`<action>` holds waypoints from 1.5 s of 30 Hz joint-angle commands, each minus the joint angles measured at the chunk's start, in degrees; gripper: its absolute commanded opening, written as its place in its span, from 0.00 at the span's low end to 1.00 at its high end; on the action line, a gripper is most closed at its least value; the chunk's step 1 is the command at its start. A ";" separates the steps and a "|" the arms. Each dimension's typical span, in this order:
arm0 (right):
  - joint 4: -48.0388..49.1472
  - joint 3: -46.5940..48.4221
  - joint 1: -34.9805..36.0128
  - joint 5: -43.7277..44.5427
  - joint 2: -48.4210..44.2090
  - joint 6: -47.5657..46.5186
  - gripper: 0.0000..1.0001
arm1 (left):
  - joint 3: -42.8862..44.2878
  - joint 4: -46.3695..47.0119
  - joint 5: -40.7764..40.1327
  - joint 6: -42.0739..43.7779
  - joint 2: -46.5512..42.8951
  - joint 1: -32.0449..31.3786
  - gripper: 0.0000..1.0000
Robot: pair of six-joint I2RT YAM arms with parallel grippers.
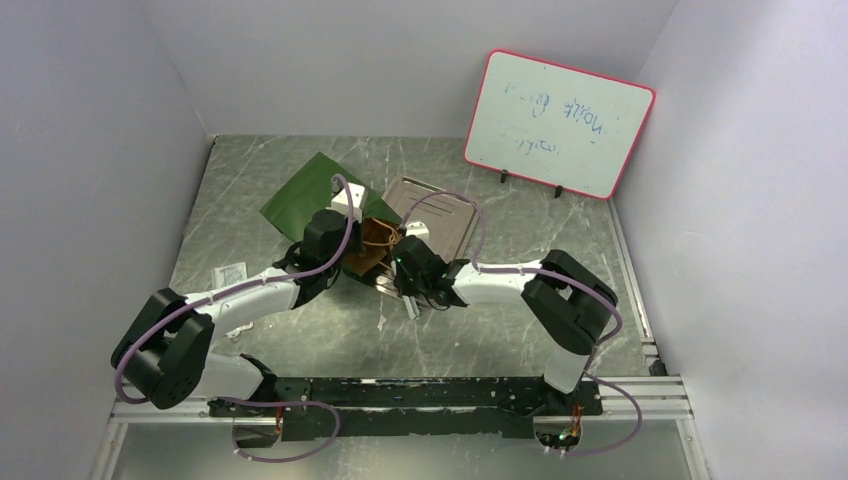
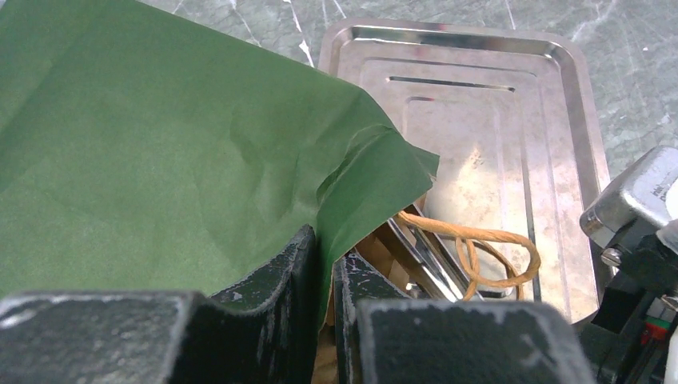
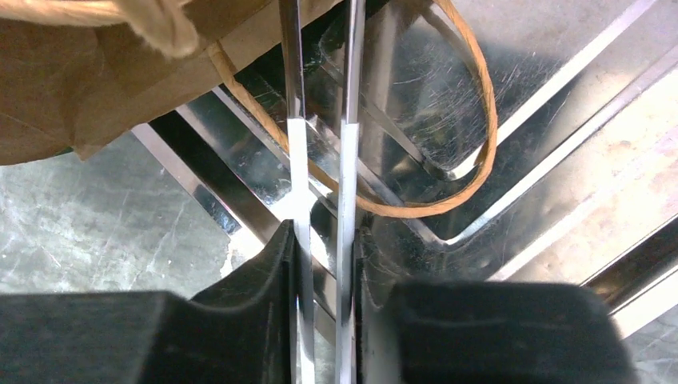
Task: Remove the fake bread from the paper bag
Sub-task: Take out the fake bread from the paper bag.
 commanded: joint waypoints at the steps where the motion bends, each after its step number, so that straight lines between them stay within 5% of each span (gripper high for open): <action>1: -6.84 0.55 -0.45 1.81 0.54 1.00 0.08 | 1.13 -0.22 -0.58 -1.09 -1.13 -0.53 0.07; 4: -8.95 1.00 -0.44 0.59 -1.04 2.03 0.00 | 0.85 -0.40 -1.59 -1.20 -1.97 -0.53 0.07; 25: -16.58 2.84 -0.47 -11.58 -15.58 9.90 0.00 | 10.72 -8.70 -18.60 -3.29 1.14 -0.53 0.07; 45: -24.96 -0.46 -0.49 -8.66 -29.06 12.74 0.00 | 19.44 -11.70 -22.05 -3.80 8.87 0.67 0.07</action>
